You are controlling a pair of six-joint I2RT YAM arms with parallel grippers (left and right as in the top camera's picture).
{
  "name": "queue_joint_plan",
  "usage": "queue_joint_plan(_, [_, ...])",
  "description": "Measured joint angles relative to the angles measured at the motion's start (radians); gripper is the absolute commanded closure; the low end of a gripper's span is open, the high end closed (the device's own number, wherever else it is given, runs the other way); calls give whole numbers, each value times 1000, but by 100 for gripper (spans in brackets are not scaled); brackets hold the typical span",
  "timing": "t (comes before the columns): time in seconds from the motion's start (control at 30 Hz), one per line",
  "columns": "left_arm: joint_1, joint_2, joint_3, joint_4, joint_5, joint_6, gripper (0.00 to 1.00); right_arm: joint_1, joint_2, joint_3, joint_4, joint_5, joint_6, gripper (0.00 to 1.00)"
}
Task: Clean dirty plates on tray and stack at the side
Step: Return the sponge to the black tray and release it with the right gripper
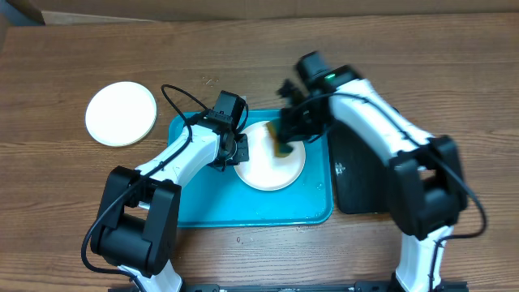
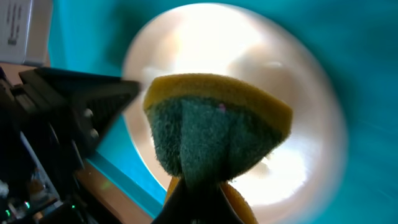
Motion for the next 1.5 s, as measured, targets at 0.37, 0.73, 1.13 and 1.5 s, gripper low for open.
queue_joint_plan(0.37, [0, 0, 0, 0, 0, 0, 93, -238, -65, -28, -144, 356, -11, 96])
queue_joint_plan(0.73, [0, 2, 0, 0, 0, 0, 91, -237, -65, -256, 121, 576, 2, 96])
queue_joint_plan(1.13, [0, 11, 0, 0, 0, 3, 80, -240, -65, -237, 65, 609, 9, 43])
queue_joint_plan(1.5, [0, 12, 0, 3, 0, 3, 95, -341, -66, -68, 13, 575, 55, 31])
